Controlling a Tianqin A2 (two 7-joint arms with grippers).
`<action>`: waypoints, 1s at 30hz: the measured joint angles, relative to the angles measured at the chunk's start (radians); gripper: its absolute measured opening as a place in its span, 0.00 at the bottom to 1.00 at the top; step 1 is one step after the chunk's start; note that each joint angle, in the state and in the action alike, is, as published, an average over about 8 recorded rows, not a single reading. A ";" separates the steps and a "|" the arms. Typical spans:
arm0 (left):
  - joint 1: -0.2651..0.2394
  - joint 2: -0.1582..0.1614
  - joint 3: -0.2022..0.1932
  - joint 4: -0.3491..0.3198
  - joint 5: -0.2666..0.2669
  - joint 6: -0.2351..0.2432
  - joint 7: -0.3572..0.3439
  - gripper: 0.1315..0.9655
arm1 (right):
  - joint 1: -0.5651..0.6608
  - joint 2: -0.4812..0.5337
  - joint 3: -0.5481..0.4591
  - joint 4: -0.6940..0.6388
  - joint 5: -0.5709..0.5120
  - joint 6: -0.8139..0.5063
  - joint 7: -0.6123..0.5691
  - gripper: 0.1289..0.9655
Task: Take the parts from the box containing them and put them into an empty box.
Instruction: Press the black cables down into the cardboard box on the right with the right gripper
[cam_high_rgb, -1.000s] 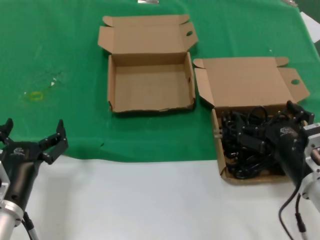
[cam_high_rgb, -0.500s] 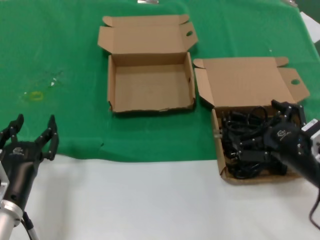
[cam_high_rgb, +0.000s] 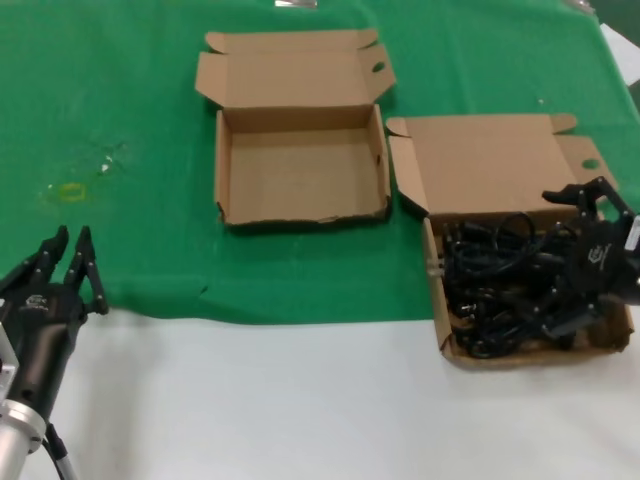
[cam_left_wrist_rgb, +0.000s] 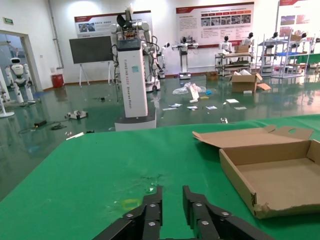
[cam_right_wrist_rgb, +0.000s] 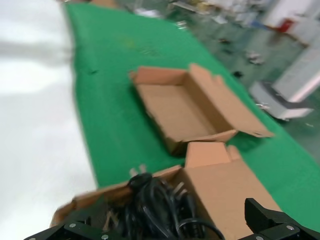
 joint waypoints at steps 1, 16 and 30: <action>0.000 0.000 0.000 0.000 0.000 0.000 0.000 0.18 | 0.027 0.003 -0.008 -0.014 -0.010 -0.038 -0.014 1.00; 0.000 0.000 0.000 0.000 0.000 0.000 0.000 0.03 | 0.448 -0.109 -0.155 -0.346 -0.193 -0.486 -0.294 1.00; 0.000 0.000 0.000 0.000 0.000 0.000 0.000 0.01 | 0.673 -0.272 -0.228 -0.672 -0.301 -0.601 -0.518 1.00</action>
